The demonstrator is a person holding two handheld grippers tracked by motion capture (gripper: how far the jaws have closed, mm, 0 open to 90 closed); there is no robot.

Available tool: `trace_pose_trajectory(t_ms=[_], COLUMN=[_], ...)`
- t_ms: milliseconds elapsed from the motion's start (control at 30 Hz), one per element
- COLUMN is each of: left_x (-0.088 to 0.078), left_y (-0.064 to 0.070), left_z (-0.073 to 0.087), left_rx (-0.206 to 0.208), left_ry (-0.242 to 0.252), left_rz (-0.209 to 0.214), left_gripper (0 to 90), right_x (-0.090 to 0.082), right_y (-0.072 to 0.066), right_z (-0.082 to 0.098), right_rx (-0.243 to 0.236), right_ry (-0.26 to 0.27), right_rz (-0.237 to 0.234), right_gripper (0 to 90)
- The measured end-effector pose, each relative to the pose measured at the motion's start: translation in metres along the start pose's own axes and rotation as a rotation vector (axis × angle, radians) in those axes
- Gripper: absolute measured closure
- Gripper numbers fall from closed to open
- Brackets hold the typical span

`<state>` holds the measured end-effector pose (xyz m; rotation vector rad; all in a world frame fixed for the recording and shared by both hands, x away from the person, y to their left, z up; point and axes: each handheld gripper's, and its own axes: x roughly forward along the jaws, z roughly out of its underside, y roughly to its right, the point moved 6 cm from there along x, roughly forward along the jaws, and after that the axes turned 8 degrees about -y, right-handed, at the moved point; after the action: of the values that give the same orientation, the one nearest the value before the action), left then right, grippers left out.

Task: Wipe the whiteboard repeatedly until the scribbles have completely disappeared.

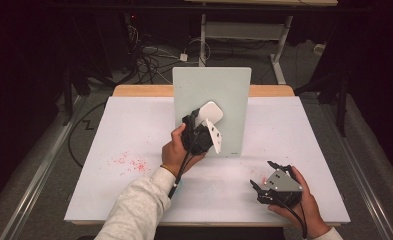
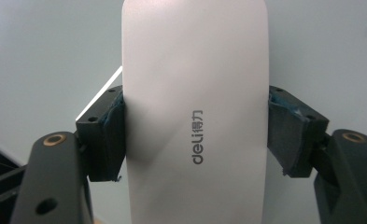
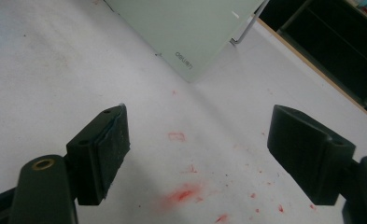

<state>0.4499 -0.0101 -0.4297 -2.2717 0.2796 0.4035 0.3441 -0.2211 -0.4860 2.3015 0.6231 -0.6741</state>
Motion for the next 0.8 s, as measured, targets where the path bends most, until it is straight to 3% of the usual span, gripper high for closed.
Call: trace_pose_trajectory(t_ms=[200,400,633,800], left_x=[0.002,0.002,-0.001,-0.004], left_y=[0.035,0.043,0.017,-0.021], left_z=[0.007,0.015,0.035,0.05], left_rx=[0.06,0.074,0.07,0.023], left_ry=[-0.008,-0.015,-0.023,-0.026], left_rz=[0.015,0.019,0.004,-0.029], left_gripper=[28.7,28.7,28.7,28.7], right_x=[0.0,0.0,0.0,0.0], right_y=[0.0,0.0,0.0,-0.001], right_z=[0.0,0.0,0.0,0.0], right_rx=[0.002,-0.002,-0.002,-0.007], right_ry=[-0.002,-0.001,0.0,-0.002], right_rz=[-0.001,0.002,0.011,0.012], right_gripper=[21.4,21.4,21.4,21.4])
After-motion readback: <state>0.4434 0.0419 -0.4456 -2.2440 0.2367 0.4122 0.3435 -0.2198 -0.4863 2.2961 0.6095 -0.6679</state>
